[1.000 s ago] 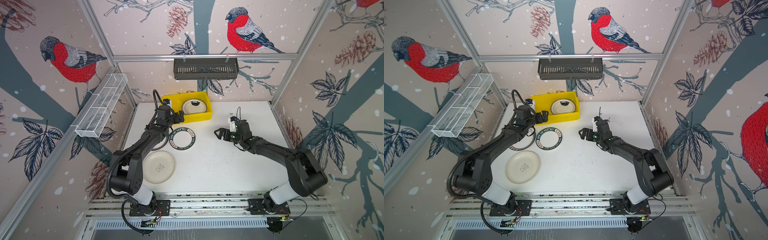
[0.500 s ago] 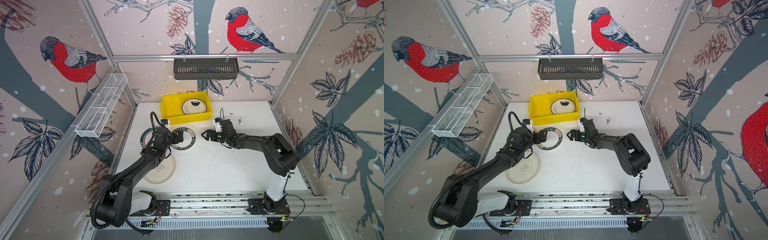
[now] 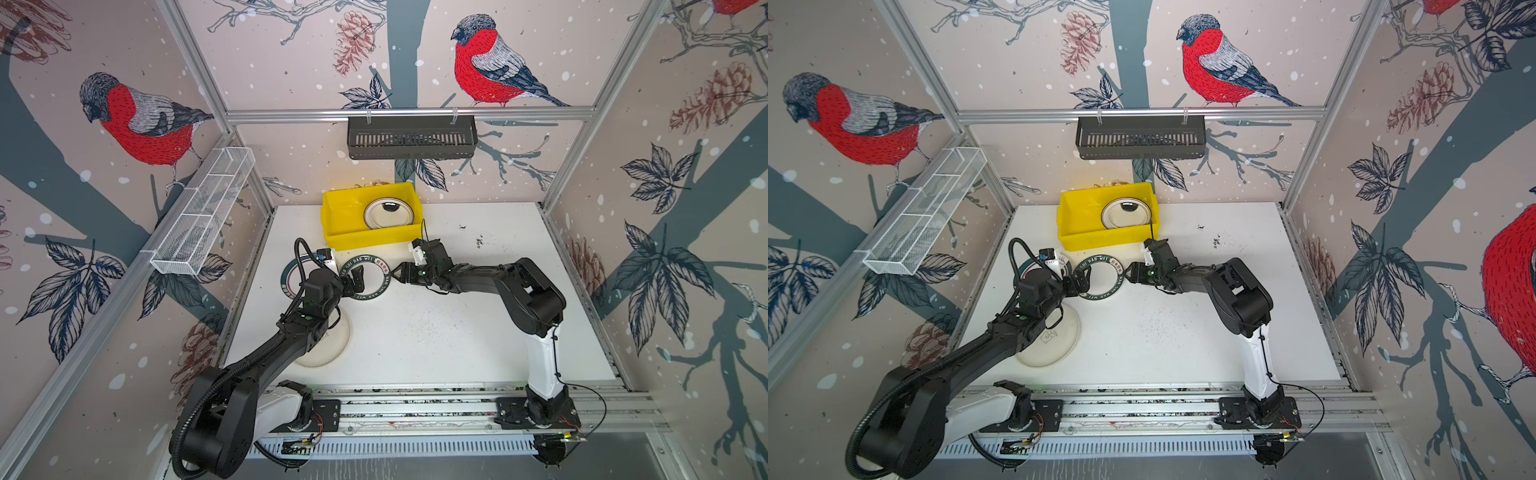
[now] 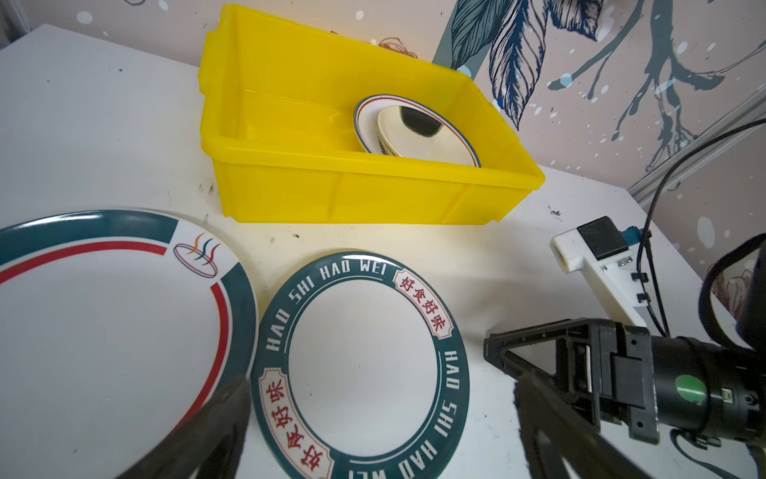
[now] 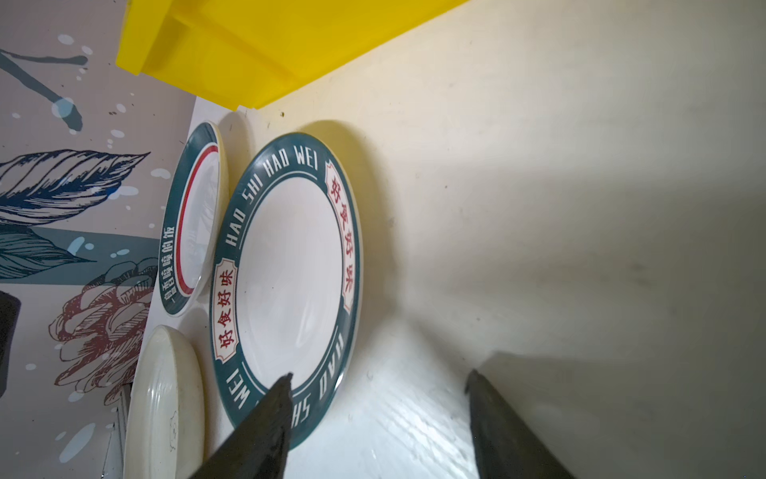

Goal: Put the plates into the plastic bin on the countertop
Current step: 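Move the left gripper back over the table while the right gripper grips the green-rimmed plate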

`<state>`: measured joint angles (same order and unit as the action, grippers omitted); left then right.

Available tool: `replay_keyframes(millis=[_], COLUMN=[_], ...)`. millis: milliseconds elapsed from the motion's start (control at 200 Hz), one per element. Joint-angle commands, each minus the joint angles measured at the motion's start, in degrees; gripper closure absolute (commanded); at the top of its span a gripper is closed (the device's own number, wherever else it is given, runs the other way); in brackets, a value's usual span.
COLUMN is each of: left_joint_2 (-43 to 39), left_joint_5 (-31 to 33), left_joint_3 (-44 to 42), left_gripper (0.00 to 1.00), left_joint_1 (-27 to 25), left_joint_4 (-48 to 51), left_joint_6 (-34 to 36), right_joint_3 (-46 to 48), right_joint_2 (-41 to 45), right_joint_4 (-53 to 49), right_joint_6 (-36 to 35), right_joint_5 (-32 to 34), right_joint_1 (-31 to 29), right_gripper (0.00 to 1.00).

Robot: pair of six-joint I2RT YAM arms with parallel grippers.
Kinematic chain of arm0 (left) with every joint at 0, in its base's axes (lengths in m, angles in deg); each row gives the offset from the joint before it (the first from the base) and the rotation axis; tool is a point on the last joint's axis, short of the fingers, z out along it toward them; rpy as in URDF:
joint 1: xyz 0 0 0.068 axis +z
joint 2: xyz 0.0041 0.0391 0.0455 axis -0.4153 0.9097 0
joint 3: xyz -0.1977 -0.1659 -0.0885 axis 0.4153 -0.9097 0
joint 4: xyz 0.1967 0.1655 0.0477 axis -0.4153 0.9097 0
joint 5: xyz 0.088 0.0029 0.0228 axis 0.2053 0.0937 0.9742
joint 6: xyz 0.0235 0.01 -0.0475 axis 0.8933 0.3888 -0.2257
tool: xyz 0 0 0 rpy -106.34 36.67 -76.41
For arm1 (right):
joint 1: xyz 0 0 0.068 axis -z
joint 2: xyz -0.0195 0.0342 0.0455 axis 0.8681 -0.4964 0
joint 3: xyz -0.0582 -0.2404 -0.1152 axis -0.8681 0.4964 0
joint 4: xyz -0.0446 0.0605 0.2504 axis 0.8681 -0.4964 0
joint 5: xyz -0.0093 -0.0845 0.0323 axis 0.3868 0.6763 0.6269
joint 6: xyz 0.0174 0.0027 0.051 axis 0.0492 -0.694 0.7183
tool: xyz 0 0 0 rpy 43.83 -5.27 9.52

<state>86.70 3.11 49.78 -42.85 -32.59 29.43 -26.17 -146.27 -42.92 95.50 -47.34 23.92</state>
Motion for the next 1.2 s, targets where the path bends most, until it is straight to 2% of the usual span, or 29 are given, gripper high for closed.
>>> replay_keyframes(millis=[0, 240, 495, 896, 1196], left_joint_2=[1.6, 2.5, 2.1, 3.2, 4.9], left_joint_5=[1.0, 0.0, 0.4, 0.1, -0.2], left_joint_3=[1.5, 1.4, 1.2, 1.8, 2.5], left_gripper=[0.02, 0.02, 0.02, 0.02, 0.02], left_joint_1=[-0.1, -0.1, -0.1, -0.1, -0.1], left_joint_4=[-0.6, -1.4, -1.3, -0.9, -0.3], left_joint_6=[-0.5, -1.0, -0.9, -0.9, -1.0], right_joint_3=[-1.2, -4.3, -6.8, -4.8, -3.0], right_joint_2=[-1.3, -4.6, -7.5, -7.6, -6.5], right_joint_4=[-0.4, -1.6, -1.5, 0.6, 1.9], right_joint_6=[-0.2, 0.0, 1.7, 4.4, 5.3], right_joint_5=[-1.5, -3.0, -4.0, -4.2, -4.5], right_joint_1=[-0.5, -1.2, -1.5, -0.1, 0.9], right_gripper=[0.35, 0.49, 0.56, 0.81, 0.91])
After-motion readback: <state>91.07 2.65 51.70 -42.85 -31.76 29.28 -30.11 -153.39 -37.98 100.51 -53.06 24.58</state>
